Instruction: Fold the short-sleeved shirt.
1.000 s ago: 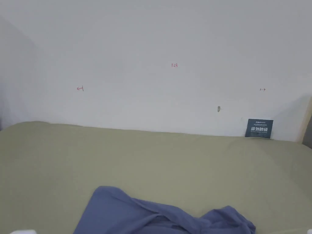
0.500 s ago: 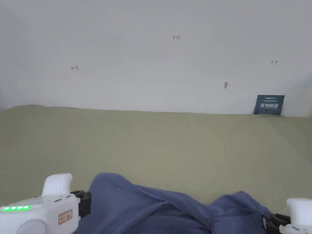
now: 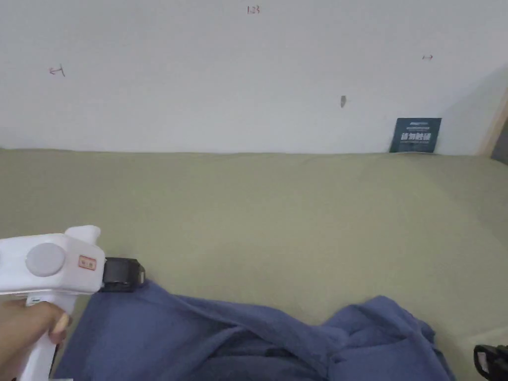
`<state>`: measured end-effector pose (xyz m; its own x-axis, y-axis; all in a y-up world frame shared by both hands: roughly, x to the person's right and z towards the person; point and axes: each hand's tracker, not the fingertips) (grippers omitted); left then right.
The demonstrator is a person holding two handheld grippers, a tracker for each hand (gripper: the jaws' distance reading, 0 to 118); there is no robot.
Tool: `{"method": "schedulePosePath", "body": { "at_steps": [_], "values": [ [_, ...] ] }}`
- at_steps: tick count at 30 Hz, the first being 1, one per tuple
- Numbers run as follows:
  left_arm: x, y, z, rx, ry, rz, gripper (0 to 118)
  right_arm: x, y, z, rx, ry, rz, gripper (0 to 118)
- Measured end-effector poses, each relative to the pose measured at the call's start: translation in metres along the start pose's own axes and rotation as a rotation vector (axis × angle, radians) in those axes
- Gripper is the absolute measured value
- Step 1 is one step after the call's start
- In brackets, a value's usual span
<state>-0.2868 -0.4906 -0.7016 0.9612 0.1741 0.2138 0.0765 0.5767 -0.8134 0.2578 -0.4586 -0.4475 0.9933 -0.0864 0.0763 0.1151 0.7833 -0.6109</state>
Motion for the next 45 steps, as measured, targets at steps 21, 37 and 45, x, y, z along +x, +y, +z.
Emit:
{"method": "schedulePosePath", "body": {
  "at_steps": [21, 37, 45],
  "values": [
    [-0.009, -0.037, 0.009, 0.06, -0.014, -0.035, 4, -0.043, 0.083, -0.159, -0.378, 0.121, 0.262, 49],
    [0.008, -0.005, 0.102, 0.267, -0.066, -0.044, 4, -0.054, 0.15, -0.094, -0.162, 0.151, 0.144, 1],
    [0.021, 0.039, 0.194, 0.455, -0.045, -0.086, 4, -0.069, 0.218, -0.04, 0.0, 0.185, 0.14, 1]
  ]
}}
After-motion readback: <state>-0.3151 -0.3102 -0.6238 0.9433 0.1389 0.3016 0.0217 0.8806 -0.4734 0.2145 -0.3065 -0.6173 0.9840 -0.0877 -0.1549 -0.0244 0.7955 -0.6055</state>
